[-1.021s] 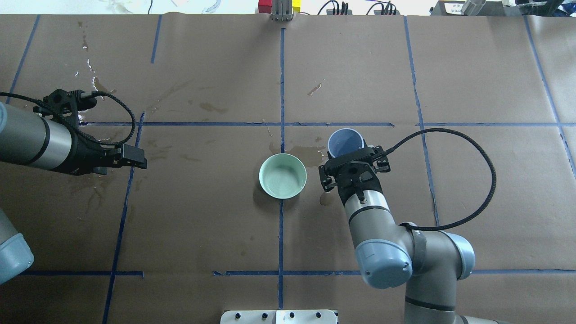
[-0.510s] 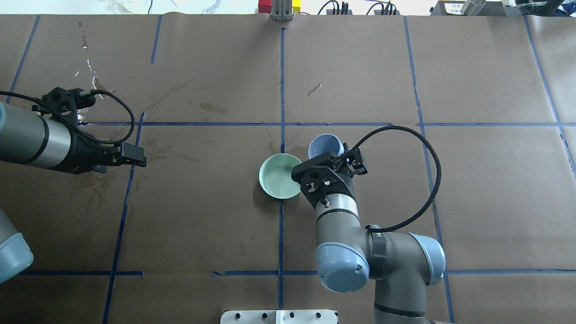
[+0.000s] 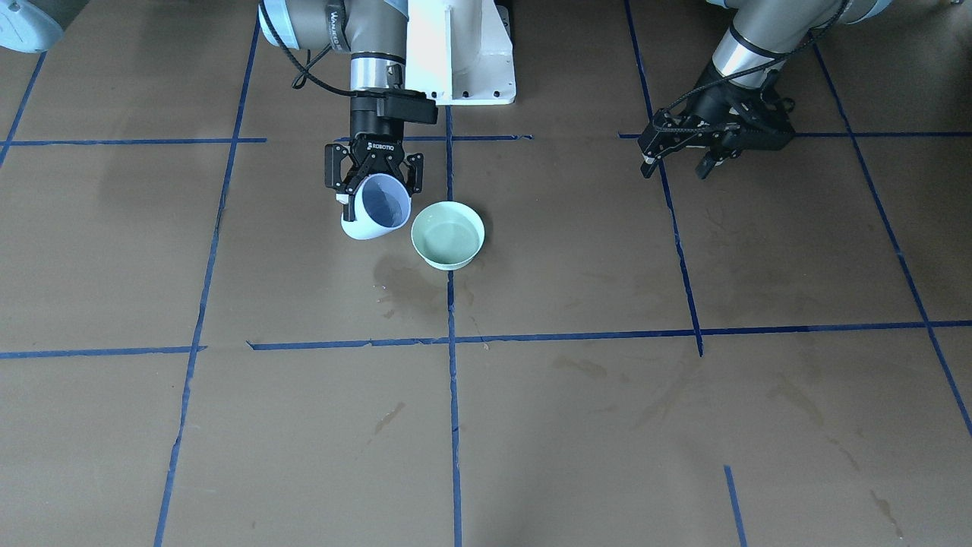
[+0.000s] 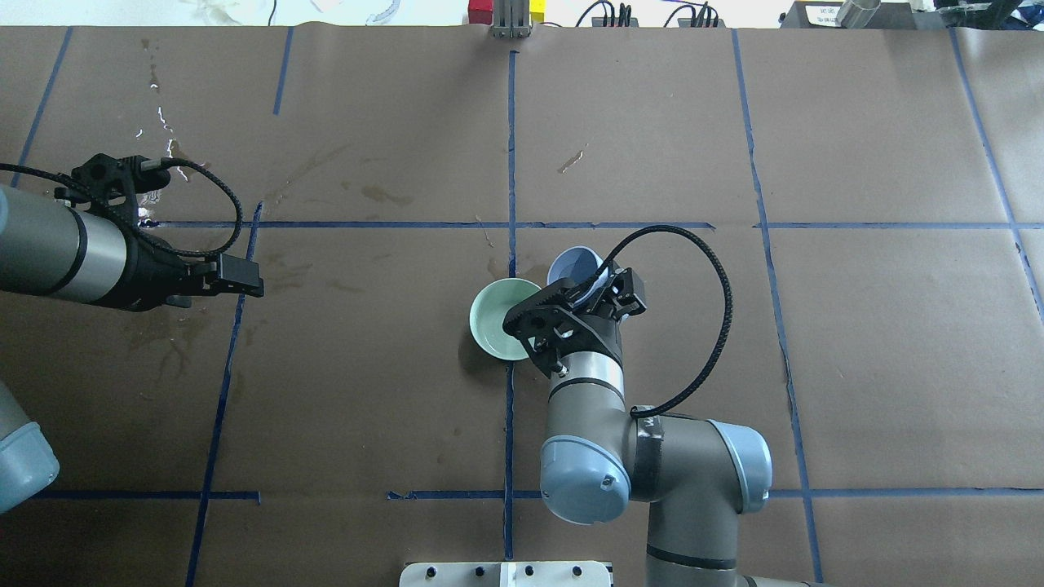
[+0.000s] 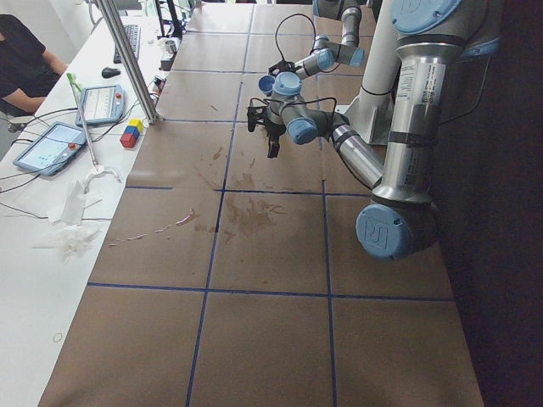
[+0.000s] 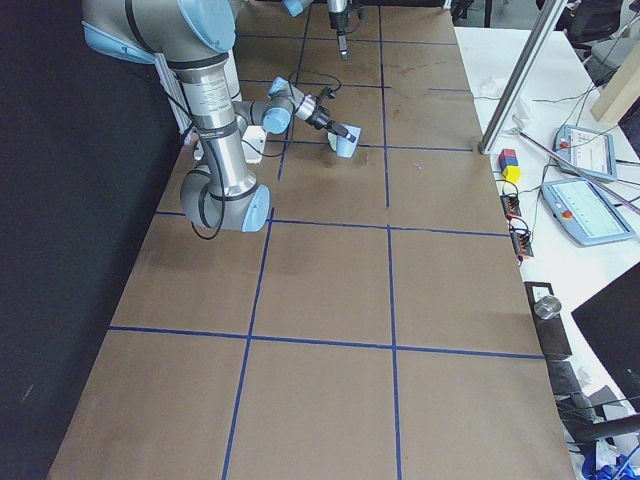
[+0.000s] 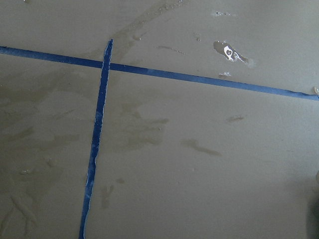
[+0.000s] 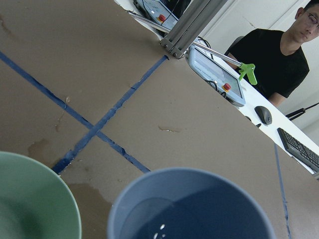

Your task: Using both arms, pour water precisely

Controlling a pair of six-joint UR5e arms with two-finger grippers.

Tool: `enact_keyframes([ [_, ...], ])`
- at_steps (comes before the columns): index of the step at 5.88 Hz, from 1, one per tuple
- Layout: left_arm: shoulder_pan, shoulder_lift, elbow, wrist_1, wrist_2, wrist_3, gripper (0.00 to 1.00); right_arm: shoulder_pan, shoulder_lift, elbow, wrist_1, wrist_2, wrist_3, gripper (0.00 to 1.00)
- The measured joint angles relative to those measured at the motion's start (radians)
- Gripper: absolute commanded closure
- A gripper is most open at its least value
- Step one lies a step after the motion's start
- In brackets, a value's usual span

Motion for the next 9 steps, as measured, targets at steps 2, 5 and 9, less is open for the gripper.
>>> enact_keyframes([
  [2, 0.0, 0.0, -0.004, 0.0, 0.0, 0.0, 0.0, 0.0, 0.032, -0.052, -0.002, -0.002, -0.055, 0.9],
  [5, 0.0, 0.003, -0.008, 0.0, 0.0, -0.001, 0.0, -0.011, 0.041, -0.062, -0.027, -0.053, -0.203, 0.9],
  [9, 0.0, 0.003, -0.006, 0.0, 0.0, -0.002, 0.0, -0.019, 0.046, -0.062, -0.043, -0.083, -0.371, 0.91],
])
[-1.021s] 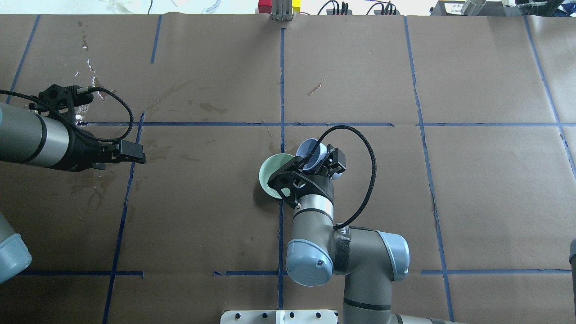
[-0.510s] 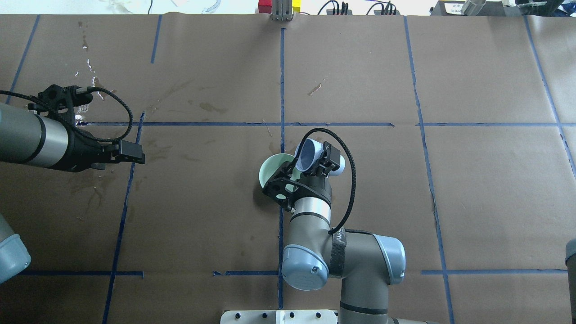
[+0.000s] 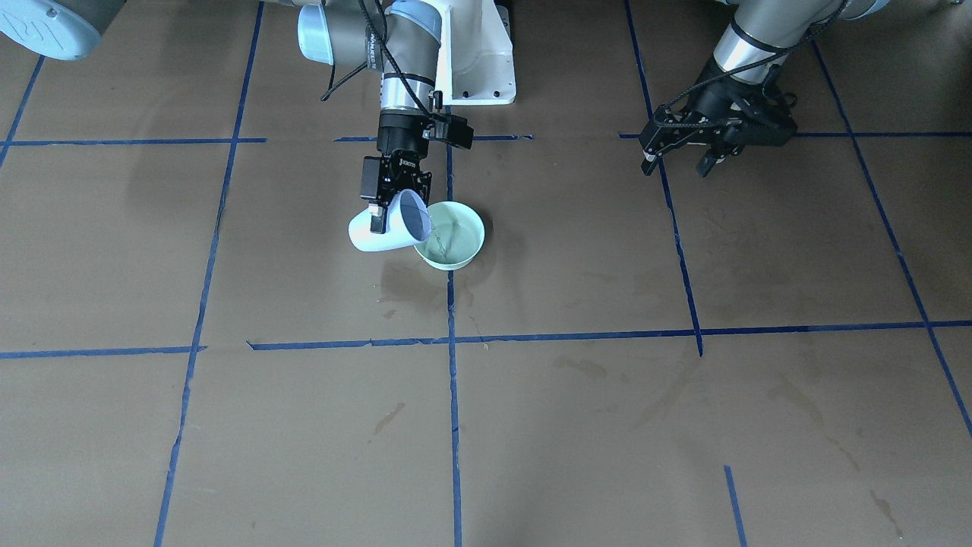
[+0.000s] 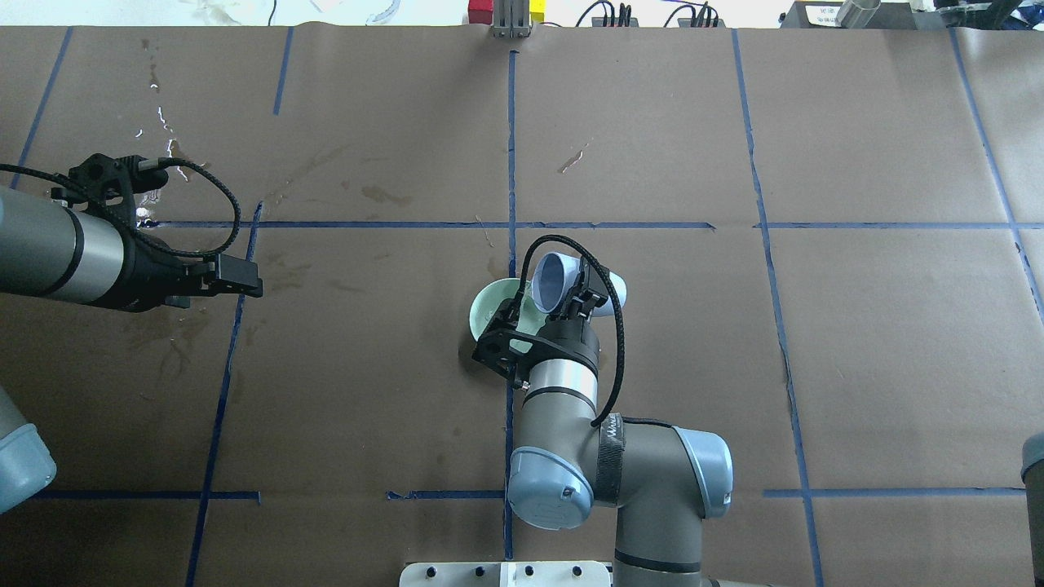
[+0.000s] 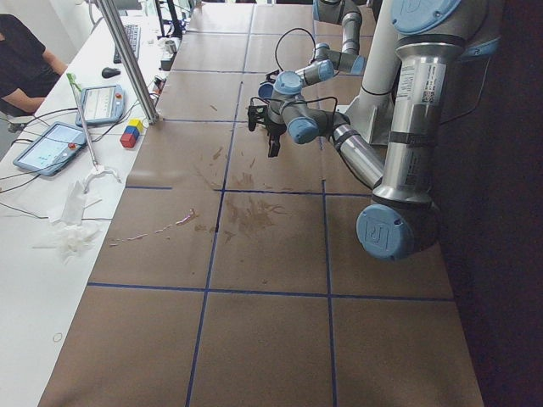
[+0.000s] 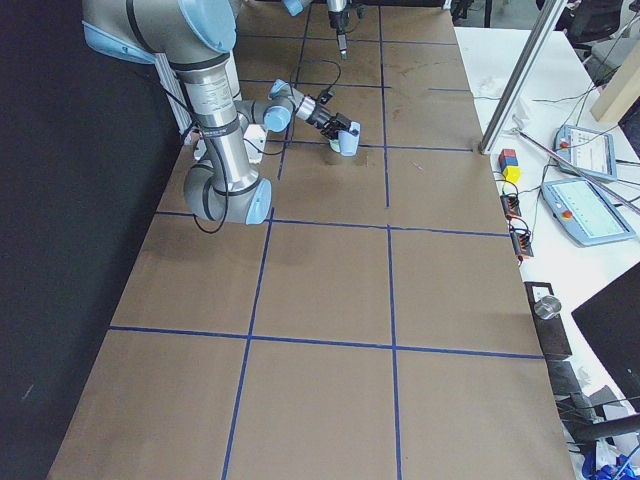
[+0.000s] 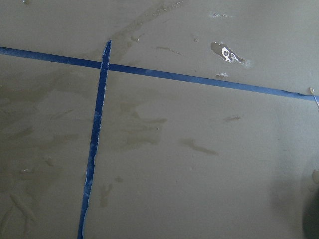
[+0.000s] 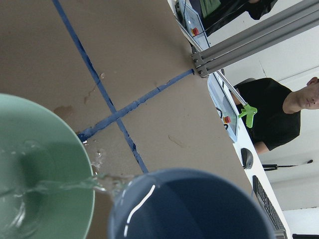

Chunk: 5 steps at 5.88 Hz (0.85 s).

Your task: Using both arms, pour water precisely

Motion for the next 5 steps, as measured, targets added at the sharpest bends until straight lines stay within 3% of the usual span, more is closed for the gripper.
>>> enact_keyframes([
  [5, 0.002, -0.001, 0.007, 0.0, 0.0, 0.0, 0.0, -0.017, -0.012, 0.001, -0.002, -0.068, -0.146, 0.91],
])
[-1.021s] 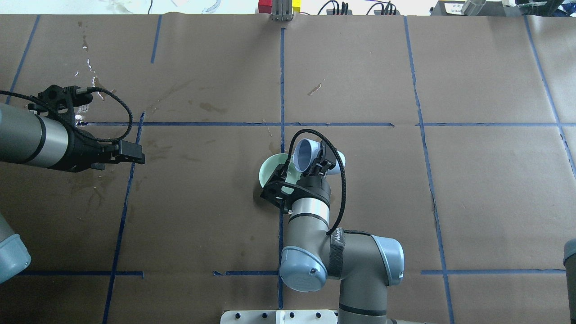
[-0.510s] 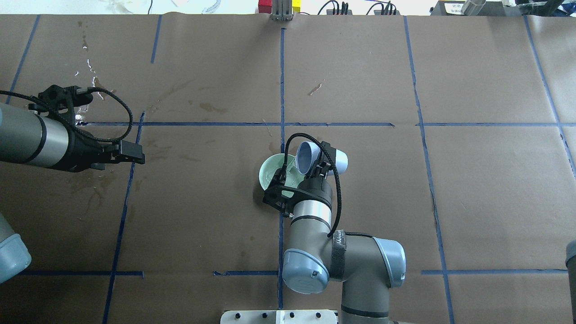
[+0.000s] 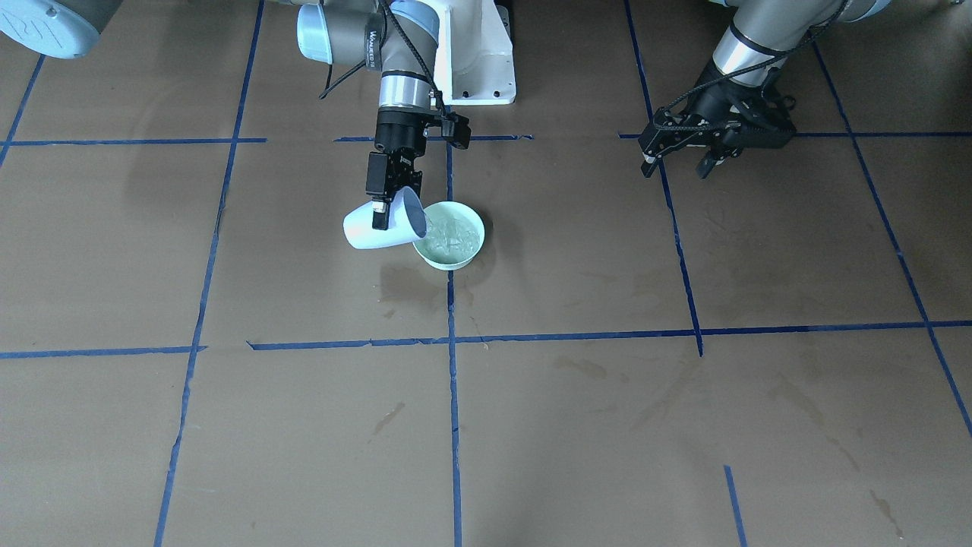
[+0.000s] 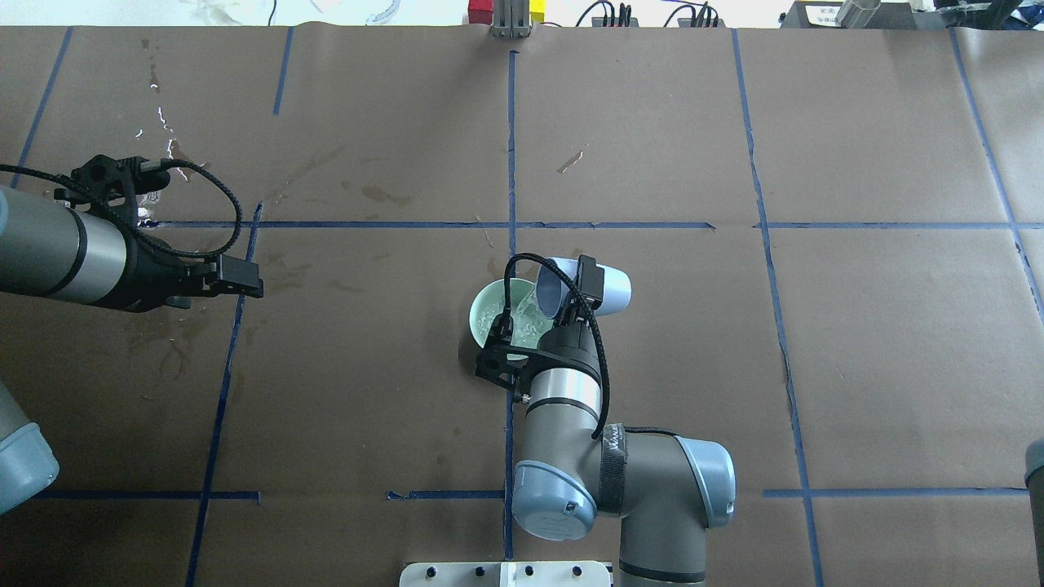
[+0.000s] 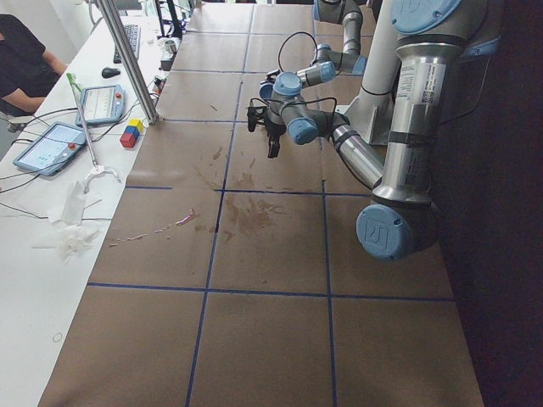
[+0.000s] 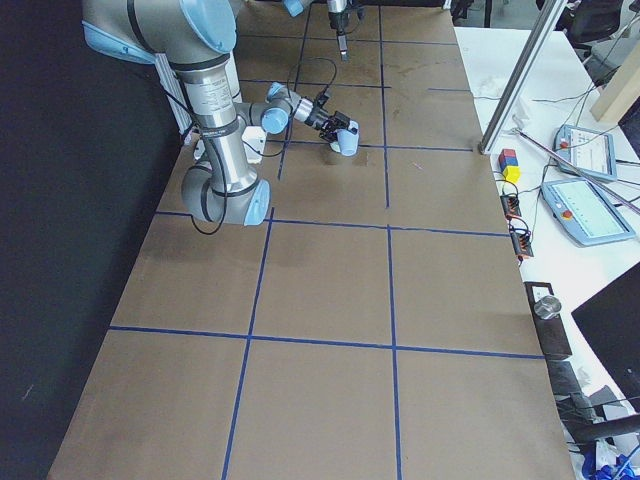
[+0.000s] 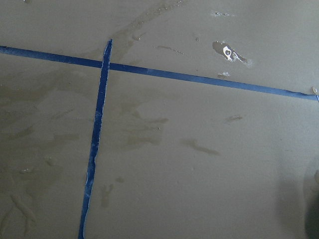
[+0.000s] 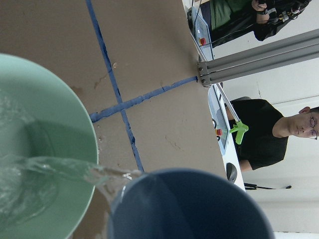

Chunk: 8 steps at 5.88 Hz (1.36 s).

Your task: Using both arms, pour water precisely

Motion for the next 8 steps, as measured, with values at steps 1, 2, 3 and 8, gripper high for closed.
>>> enact_keyframes([
  [1, 0.001, 0.0, 0.001, 0.0, 0.0, 0.0, 0.0, -0.003, 0.0, 0.0, 0.001, -0.014, -0.015, 0.91],
  [2, 0.001, 0.0, 0.001, 0.0, 0.0, 0.0, 0.0, -0.004, 0.001, 0.003, 0.006, -0.017, -0.012, 0.91],
  [3, 0.001, 0.0, 0.001, 0.0, 0.0, 0.0, 0.0, -0.001, -0.001, 0.009, 0.038, -0.012, 0.049, 0.9],
  [8, 0.0, 0.001, -0.004, 0.001, 0.0, -0.003, 0.0, 0.011, -0.088, 0.117, 0.151, 0.089, 0.718, 0.97],
])
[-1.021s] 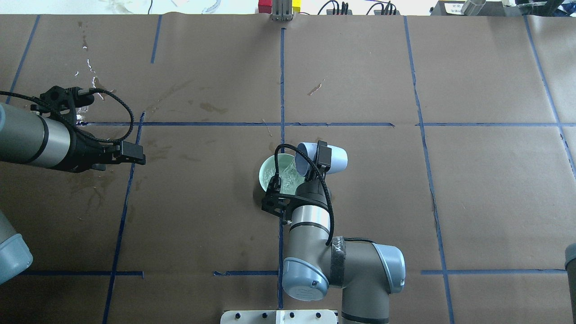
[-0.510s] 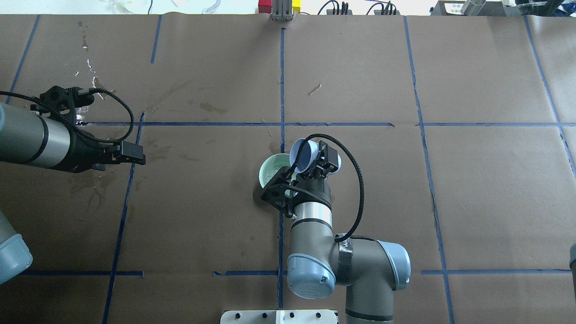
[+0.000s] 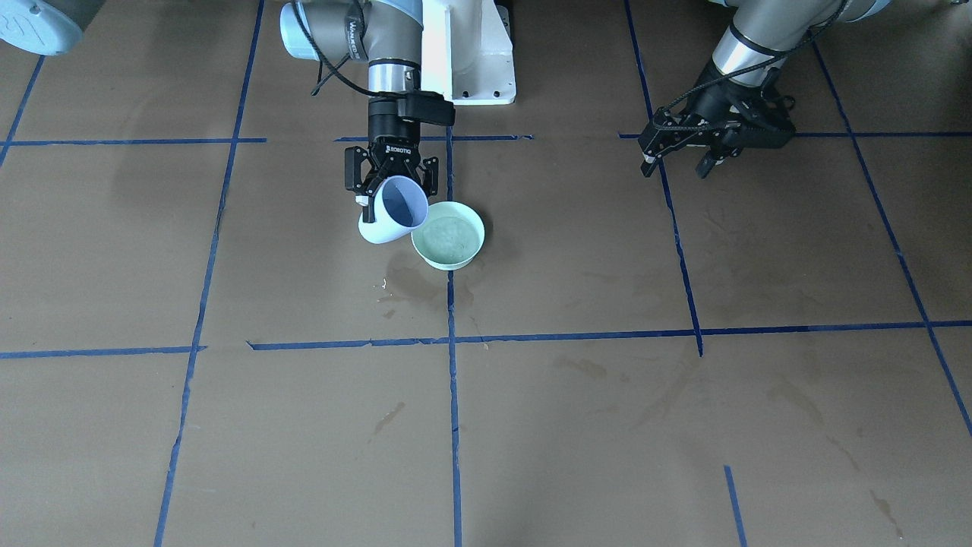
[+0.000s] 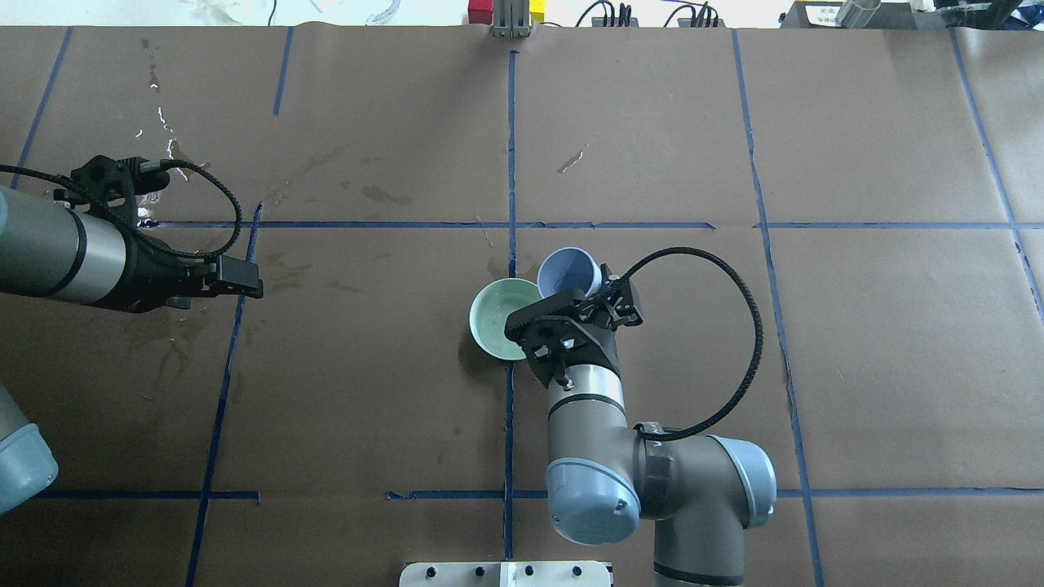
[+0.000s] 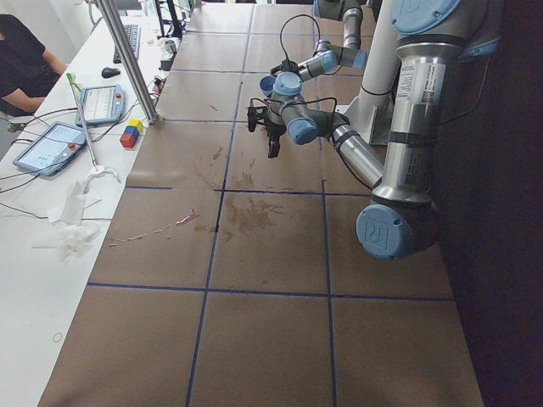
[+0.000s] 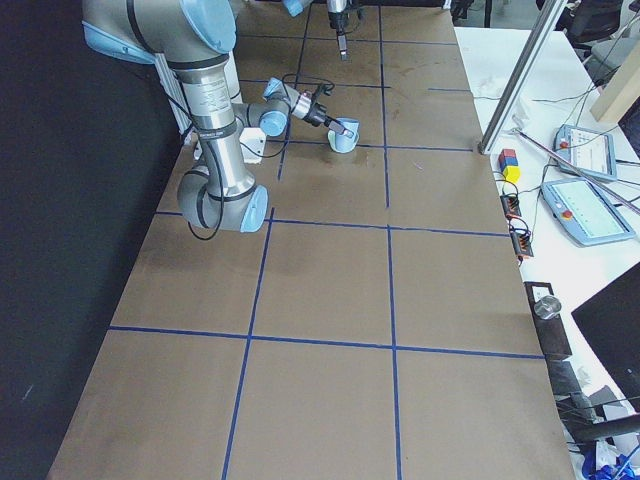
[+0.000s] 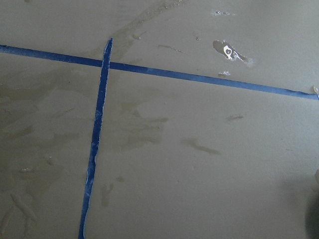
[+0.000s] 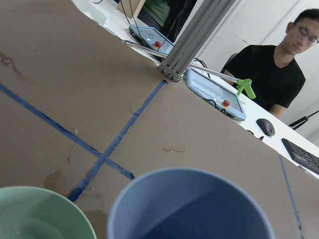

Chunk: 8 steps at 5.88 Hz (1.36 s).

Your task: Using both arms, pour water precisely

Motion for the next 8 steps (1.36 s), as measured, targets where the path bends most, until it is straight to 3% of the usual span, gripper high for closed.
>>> enact_keyframes([
  [3, 0.0, 0.0, 0.001, 0.0, 0.001, -0.005, 0.0, 0.039, -0.197, 0.248, 0.001, 0.003, 0.367, 1.0],
  [5, 0.0, -0.001, 0.003, 0.0, -0.005, -0.004, 0.0, 0.085, -0.371, 0.304, 0.001, 0.007, 0.506, 1.0],
  [6, 0.0, -0.001, 0.002, 0.001, -0.01, -0.003, 0.0, 0.108, -0.469, 0.306, 0.055, 0.009, 0.528, 1.0],
  [8, 0.0, 0.0, 0.001, 0.002, -0.033, -0.005, 0.0, 0.138, -0.69, 0.259, 0.404, 0.05, 0.517, 0.99],
])
